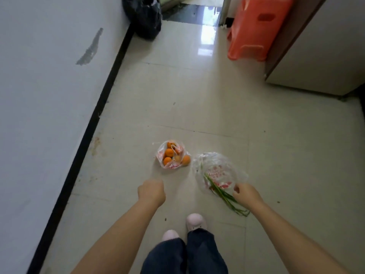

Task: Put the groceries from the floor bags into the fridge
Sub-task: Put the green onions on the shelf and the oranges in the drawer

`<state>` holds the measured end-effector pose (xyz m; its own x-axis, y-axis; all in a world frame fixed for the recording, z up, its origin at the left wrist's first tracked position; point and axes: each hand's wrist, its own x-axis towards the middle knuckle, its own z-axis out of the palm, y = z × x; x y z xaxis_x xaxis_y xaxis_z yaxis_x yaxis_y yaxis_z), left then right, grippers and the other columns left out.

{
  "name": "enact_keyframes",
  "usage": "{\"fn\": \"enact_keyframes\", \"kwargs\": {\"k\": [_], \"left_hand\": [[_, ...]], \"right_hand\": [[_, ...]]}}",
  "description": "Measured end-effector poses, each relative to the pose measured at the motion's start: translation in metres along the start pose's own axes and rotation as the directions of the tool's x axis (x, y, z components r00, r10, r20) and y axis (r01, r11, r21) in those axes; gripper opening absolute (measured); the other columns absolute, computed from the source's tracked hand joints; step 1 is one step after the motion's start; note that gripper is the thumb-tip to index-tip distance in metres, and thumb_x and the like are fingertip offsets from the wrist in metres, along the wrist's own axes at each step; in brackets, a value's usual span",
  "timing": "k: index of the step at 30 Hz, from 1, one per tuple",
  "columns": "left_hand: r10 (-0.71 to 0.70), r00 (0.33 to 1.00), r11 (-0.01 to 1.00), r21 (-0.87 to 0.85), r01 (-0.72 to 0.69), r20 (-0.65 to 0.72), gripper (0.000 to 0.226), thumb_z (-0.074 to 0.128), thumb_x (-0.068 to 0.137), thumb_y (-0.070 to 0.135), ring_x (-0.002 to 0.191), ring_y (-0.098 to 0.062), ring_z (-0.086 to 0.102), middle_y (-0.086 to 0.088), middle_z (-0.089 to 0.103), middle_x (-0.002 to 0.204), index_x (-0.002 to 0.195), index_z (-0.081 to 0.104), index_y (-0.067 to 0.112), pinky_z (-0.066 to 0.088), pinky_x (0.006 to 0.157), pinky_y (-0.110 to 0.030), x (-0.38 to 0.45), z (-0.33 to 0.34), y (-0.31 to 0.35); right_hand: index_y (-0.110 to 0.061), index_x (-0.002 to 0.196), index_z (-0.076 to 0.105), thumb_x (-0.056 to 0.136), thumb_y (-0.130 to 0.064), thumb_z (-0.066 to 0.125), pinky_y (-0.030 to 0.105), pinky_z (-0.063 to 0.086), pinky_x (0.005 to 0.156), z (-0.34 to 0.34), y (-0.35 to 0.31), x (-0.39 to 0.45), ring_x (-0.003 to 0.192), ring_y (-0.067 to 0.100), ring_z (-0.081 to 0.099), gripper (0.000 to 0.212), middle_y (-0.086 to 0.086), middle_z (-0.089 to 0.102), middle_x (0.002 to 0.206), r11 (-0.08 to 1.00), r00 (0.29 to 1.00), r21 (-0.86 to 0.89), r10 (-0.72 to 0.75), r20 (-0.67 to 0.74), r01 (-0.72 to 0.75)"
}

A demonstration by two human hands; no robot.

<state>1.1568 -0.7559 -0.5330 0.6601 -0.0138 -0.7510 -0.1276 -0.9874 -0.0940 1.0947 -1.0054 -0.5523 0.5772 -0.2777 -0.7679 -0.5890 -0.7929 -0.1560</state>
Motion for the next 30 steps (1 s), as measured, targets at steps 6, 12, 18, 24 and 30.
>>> {"fn": "enact_keyframes", "kwargs": {"k": [6,12,18,24,30], "left_hand": [[0.13,0.99,0.988,0.074,-0.134,0.062,0.028,0.037,0.095,0.011,0.114,-0.025,0.056,-0.009,0.056,0.124,0.117,0.055,0.009,0.047,0.091,-0.032,0.092,0.016,-0.01],[0.199,0.979,0.979,0.027,-0.2,0.041,0.024,0.037,0.097,0.013,0.107,-0.026,0.059,-0.011,0.061,0.117,0.111,0.055,0.007,0.049,0.086,-0.032,0.229,0.061,-0.016],[0.278,0.952,0.952,-0.097,-0.291,-0.125,0.025,0.041,0.093,0.009,0.11,-0.036,0.056,-0.018,0.059,0.12,0.112,0.056,0.005,0.045,0.084,-0.037,0.379,0.133,-0.008],[0.342,0.922,0.928,-0.086,-0.361,-0.179,0.023,0.049,0.093,0.022,0.108,-0.029,0.058,-0.013,0.062,0.118,0.106,0.062,0.008,0.046,0.088,-0.035,0.513,0.206,0.0],[0.442,0.887,0.877,0.268,-0.398,-0.13,0.049,0.053,0.091,0.025,0.121,-0.033,0.044,-0.014,0.044,0.129,0.137,0.037,0.018,0.044,0.095,-0.043,0.56,0.249,-0.002]], "right_hand": [[-0.006,0.095,0.06,0.09,-0.012,0.045,0.022,0.034,0.066,0.055,-0.02,0.065,0.096,0.028,0.061,0.017,0.016,0.063,0.097,0.986,0.991,0.111,0.114,0.072,-0.121],[-0.001,0.096,0.062,0.09,-0.011,0.046,0.025,0.034,0.066,0.131,-0.049,0.162,0.1,0.031,0.06,0.019,0.02,0.066,0.108,0.965,0.988,0.213,0.156,0.007,-0.154],[-0.002,0.102,0.064,0.088,-0.012,0.046,0.035,0.047,0.081,0.217,-0.073,0.3,0.102,0.031,0.059,0.025,0.018,0.066,0.108,0.988,0.986,0.142,-0.045,-0.161,0.068],[-0.004,0.088,0.073,0.06,0.0,0.065,0.046,0.057,0.071,0.28,-0.107,0.435,0.083,0.036,0.07,0.029,0.016,0.073,0.091,0.818,0.712,-0.203,-0.57,-0.411,0.538],[-0.013,0.091,0.074,0.057,-0.01,0.078,0.067,0.037,0.092,0.319,-0.12,0.5,0.11,0.038,0.062,0.034,0.017,0.068,0.113,0.641,0.685,-0.552,-0.71,-0.163,0.534]]}}
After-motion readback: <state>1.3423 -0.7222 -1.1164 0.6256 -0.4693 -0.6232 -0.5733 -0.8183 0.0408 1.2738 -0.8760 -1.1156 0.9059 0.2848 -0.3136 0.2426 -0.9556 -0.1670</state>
